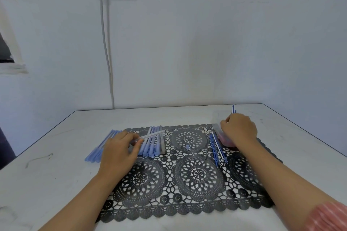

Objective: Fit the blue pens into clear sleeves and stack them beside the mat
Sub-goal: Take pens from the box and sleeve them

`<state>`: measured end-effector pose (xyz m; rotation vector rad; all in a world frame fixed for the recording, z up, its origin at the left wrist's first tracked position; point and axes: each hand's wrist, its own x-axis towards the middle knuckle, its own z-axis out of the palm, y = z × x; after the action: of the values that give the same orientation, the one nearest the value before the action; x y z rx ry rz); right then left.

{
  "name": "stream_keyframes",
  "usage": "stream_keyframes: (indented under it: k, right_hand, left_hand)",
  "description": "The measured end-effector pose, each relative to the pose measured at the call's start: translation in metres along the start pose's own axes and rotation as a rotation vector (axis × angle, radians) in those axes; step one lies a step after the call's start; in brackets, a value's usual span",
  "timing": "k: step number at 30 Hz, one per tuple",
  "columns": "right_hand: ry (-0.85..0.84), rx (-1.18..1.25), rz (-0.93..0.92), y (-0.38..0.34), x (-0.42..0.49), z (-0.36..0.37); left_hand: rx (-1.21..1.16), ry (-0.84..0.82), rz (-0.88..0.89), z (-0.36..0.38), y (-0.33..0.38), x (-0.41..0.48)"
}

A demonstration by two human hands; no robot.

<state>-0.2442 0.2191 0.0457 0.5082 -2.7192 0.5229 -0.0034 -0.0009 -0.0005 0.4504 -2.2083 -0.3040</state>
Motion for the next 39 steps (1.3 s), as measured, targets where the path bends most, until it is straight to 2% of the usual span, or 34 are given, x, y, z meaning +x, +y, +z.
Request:
stream_keyframes:
  k: [10,14,17,21,25,36,39]
  right_hand:
    - [-0.161,-0.24,-0.13,-0.007,-0.013,-0.02]
    - [-0.179,-0.264,-0.14,-0.008,-0.015,-0.022]
    - [-0.106,-0.144,-0.088,-0.005,-0.011,-0.013]
    - [-0.037,0.144,0.067,-0.004,-0.004,-0.006]
    - [-0.008,0.299,0.101,-0.001,0.001,-0.008]
    - [0.099,0.402,0.093,0.005,0.004,-0.005]
    - [0.166,0.406,0.023,-0.001,0.001,-0.01]
  left_hand:
    - [-0.02,-0.026,0.001,0.002,-0.003,-0.001]
    - [-0.025,-0.028,0.009,0.002,-0.003,-0.001]
    - [-0.041,-0.027,0.005,0.001,-0.003,-0.001]
    - [-0.043,-0.031,0.0,0.001,-0.002,-0.001]
    - [-0.045,-0.031,0.005,0.001,-0.003,0.0]
    - [-0.047,-0.026,0.01,0.002,-0.003,-0.001]
    - [-0.043,-0.025,0.002,0.001,-0.002,0.0]
